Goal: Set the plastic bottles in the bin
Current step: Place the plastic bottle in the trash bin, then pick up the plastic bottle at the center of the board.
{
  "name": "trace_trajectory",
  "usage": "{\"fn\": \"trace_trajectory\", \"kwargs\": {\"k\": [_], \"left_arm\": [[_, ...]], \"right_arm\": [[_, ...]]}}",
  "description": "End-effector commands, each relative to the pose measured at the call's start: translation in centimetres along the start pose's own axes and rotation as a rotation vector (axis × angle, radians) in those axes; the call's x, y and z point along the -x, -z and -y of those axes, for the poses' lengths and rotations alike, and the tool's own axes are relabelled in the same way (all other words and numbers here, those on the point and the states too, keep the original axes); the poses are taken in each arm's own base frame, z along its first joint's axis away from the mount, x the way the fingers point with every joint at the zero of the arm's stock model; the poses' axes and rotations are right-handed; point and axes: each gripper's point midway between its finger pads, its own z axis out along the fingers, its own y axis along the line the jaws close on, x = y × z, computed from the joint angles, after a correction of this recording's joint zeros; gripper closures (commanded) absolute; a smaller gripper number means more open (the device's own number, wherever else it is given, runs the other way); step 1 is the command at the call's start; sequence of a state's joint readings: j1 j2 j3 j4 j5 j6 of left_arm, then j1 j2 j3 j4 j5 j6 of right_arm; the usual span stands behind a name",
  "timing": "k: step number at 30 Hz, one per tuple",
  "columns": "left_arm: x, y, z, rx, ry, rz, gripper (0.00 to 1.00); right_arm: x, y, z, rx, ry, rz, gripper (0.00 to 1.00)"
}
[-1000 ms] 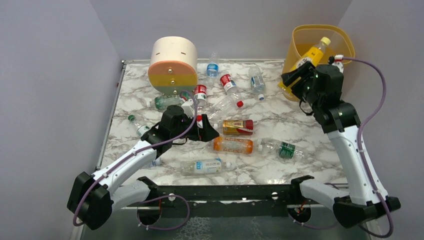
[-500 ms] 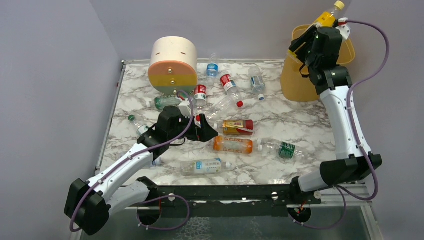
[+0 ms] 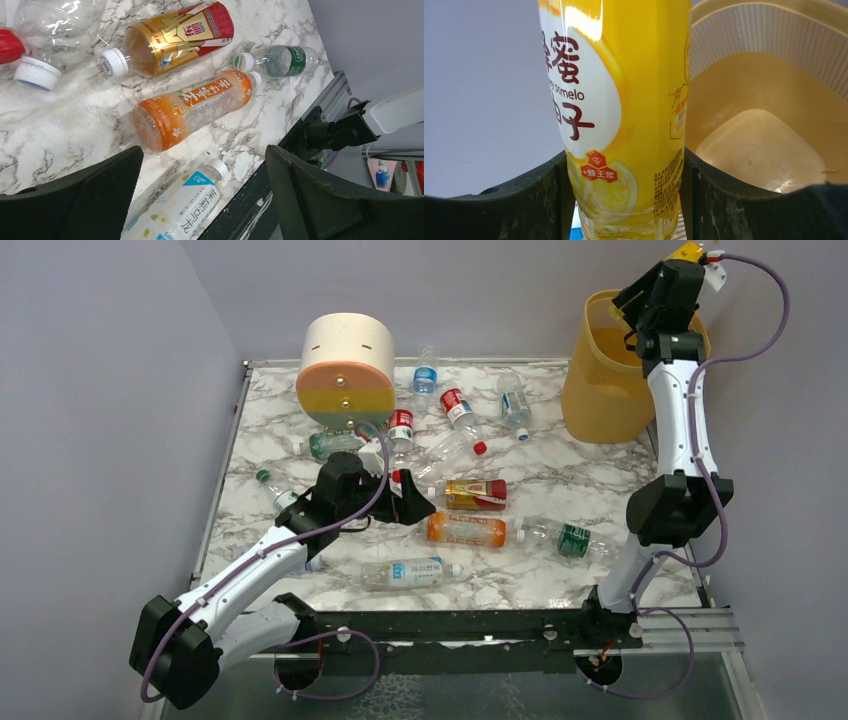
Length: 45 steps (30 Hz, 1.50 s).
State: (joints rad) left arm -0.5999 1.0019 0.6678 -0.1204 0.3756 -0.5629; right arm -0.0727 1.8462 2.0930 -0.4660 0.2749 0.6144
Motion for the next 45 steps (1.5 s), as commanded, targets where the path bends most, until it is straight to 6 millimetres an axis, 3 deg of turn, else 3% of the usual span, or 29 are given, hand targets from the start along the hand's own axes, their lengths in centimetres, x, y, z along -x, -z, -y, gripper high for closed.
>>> {"fn": "trace_trajectory", "kwargs": {"k": [1, 4, 8, 14, 20, 27, 31, 39, 45], "left_arm": [[0.8, 0.2, 0.1, 0.015, -0.029, 0.023, 0.01], [0.9, 0.1, 0.2, 0.016, -0.031, 0.021, 0.01], [0.8, 0.0, 0.5, -0.001, -0.029, 0.003, 0.01], [1.1, 0.2, 1.0, -0.019, -0.045, 0.003, 0.01], [1.3, 0.0, 1.0, -0.014, -0.051, -0.002, 0.01], [1.4, 0.3, 1.5, -0.030, -0.046, 0.000, 0.01], [1.3, 0.6, 1.3, -0.017, -0.036, 0.008, 0.01], [1.2, 0.5, 1.2, -0.016, -0.018, 0.010, 0.01], [0.5, -0.1, 0.7, -0.034, 0.003, 0.034, 0.01]], "right_arm": [[-0.1, -1.2, 0.9, 0.001, -0.016, -0.041, 0.42], [-1.3, -1.9, 1.5, -0.013, -0.007, -0.078, 0.38], [-2.3, -2.0, 1.8, -0.018, 0.006, -0.116, 0.17], [-1.4, -0.7, 2.0, -0.025, 0.019, -0.102, 0.05], [0.7, 1.9, 0.9, 0.017, 0.023, -0.081, 0.03], [0.6, 7.9, -1.5, 0.207, 0.015, -0.135, 0.01], [-1.7, 11.4, -2.5, 0.330, 0.028, -0.203, 0.01], [-8.4, 17.6, -4.7, 0.517, 0.141, -0.382, 0.01], [-15.2, 22.3, -5.6, 0.647, 0.216, -0.545, 0.01]]}}
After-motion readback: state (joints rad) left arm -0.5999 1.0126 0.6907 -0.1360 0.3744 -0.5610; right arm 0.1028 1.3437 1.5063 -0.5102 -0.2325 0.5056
